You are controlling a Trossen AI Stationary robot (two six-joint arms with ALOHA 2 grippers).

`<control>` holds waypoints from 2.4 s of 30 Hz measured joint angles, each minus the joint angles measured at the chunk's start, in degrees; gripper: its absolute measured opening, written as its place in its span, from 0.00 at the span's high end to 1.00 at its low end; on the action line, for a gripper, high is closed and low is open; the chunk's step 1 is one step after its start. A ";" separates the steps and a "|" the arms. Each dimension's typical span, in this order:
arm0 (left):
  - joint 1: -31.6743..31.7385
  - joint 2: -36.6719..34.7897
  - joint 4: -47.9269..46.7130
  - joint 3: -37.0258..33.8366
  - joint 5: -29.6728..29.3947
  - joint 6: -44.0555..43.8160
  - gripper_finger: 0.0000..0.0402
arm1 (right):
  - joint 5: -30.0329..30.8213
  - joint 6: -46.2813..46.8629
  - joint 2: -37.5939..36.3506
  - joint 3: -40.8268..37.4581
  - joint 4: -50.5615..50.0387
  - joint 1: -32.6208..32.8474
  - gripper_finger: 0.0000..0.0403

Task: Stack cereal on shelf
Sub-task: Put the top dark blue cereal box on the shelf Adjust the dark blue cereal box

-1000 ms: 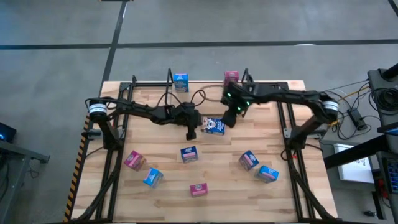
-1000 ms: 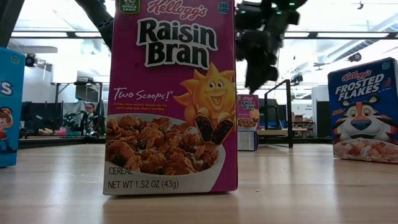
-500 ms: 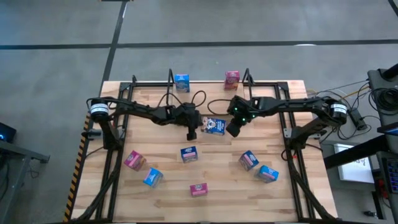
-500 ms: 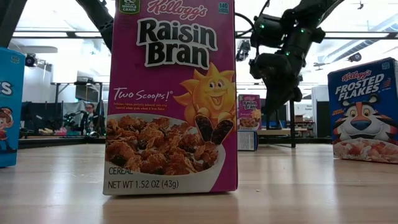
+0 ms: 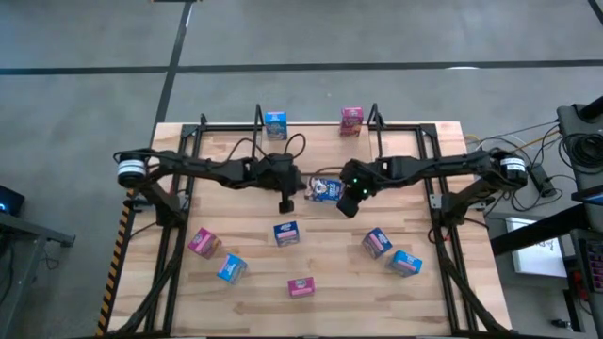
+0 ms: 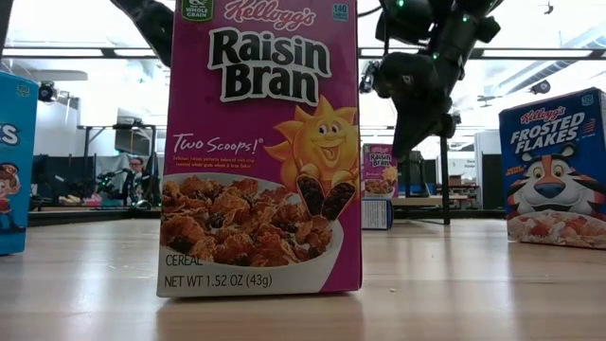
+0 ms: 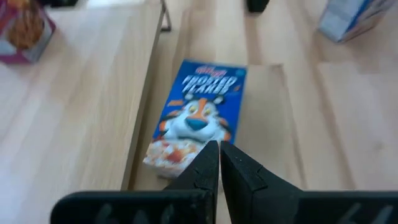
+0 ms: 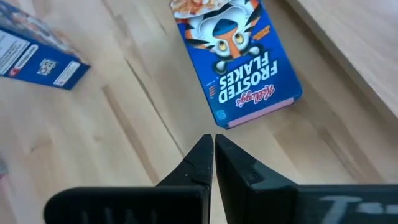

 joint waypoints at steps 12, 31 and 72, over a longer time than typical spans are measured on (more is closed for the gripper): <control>-7.01 -12.06 -3.91 0.09 -3.71 1.32 1.00 | 16.33 2.51 3.15 -0.98 6.12 5.52 0.98; -11.24 -22.08 -6.30 -0.83 -4.02 -2.13 1.00 | 17.29 -1.22 13.52 -0.64 10.99 6.03 0.98; -9.80 10.42 -11.67 16.28 -4.96 -2.85 1.00 | 9.83 8.57 -9.57 -3.30 -10.48 11.75 0.98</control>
